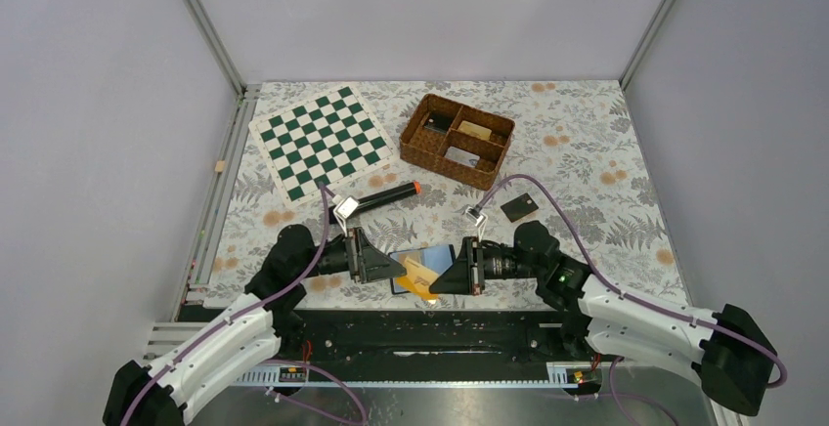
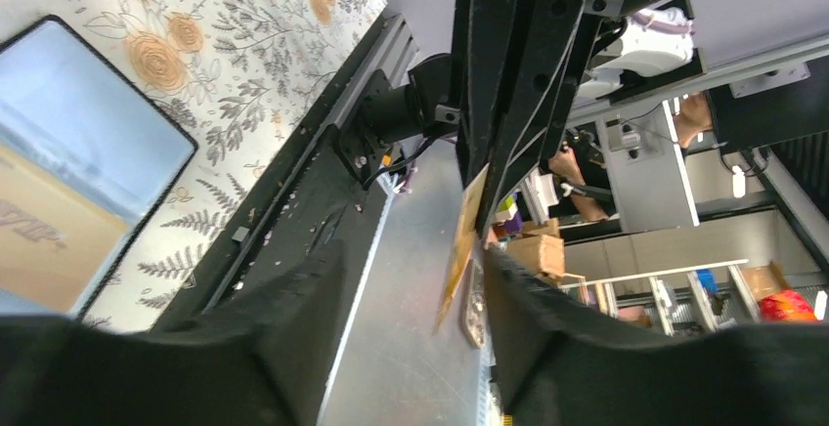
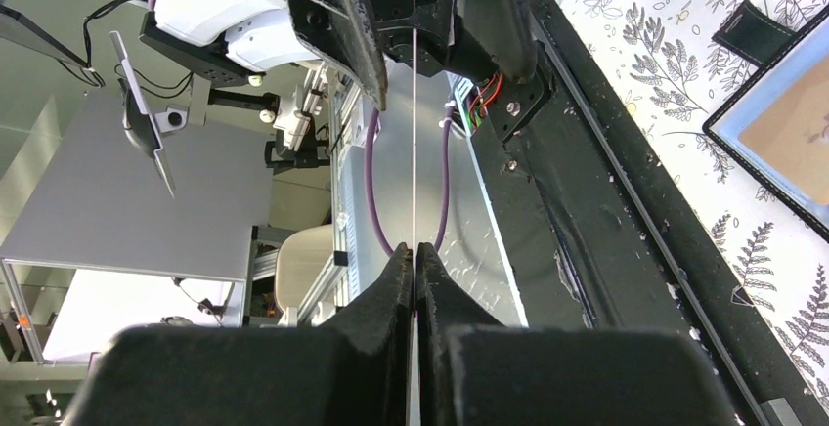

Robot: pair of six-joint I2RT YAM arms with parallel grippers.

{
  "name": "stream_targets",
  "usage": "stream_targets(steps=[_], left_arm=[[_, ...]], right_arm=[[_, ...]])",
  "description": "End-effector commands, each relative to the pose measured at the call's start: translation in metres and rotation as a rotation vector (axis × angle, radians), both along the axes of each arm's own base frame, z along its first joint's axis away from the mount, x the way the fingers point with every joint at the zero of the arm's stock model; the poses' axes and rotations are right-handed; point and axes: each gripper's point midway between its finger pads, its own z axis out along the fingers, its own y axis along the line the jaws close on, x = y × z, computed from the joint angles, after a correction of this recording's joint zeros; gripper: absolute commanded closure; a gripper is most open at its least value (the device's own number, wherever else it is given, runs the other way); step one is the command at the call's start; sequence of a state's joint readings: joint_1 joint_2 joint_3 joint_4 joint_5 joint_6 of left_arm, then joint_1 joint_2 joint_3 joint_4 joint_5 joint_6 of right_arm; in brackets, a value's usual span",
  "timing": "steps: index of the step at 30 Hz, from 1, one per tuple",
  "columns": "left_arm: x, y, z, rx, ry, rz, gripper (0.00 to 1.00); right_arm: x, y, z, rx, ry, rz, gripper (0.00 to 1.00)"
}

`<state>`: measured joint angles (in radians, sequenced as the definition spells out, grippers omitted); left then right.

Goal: Take the credit cards out of the card holder
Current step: Place the credit card in the storage box.

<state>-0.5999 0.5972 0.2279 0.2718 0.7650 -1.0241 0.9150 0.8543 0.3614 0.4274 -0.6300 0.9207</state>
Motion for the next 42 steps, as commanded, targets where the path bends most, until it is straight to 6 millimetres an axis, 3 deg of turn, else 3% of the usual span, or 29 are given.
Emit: stream_targets(steps=[1, 5, 9, 12, 16, 24, 29, 38, 40, 42], left_arm=[[-0.004, -0.006, 0.024, -0.070, -0.073, -0.041, 0.54], [-0.001, -0.008, 0.025, -0.089, -0.053, -0.031, 0.81], [0.003, -0.008, 0.021, -0.087, -0.019, 0.000, 1.00], [0.013, -0.005, 0.017, -0.099, 0.022, 0.081, 1.00], [0.022, -0.001, 0.019, -0.154, 0.053, 0.160, 1.00], [0.029, 0.003, 0.022, -0.198, 0.067, 0.217, 1.00], [0.032, 0.006, 0.026, -0.245, 0.072, 0.249, 1.00], [0.035, 0.007, 0.024, -0.244, 0.071, 0.268, 1.00], [0.036, 0.007, 0.024, -0.242, 0.069, 0.270, 1.00], [0.037, 0.007, 0.023, -0.237, 0.071, 0.277, 1.00]], right_arm=[[0.002, 0.008, 0.026, 0.073, -0.042, 0.031, 1.00], [0.004, 0.012, 0.017, 0.040, -0.017, 0.039, 0.97], [0.020, 0.009, 0.012, 0.033, -0.009, -0.073, 0.79], [0.040, 0.003, 0.010, 0.048, 0.007, -0.229, 0.71], [0.055, -0.006, 0.010, 0.120, 0.040, -0.351, 0.77], [0.057, -0.006, 0.017, 0.175, 0.060, -0.369, 0.80], [0.059, -0.004, 0.015, 0.185, 0.086, -0.374, 0.75], [0.059, 0.000, 0.012, 0.199, 0.108, -0.363, 0.79], [0.059, 0.000, 0.011, 0.198, 0.109, -0.363, 0.85], [0.060, -0.001, 0.011, 0.199, 0.109, -0.371, 0.97]])
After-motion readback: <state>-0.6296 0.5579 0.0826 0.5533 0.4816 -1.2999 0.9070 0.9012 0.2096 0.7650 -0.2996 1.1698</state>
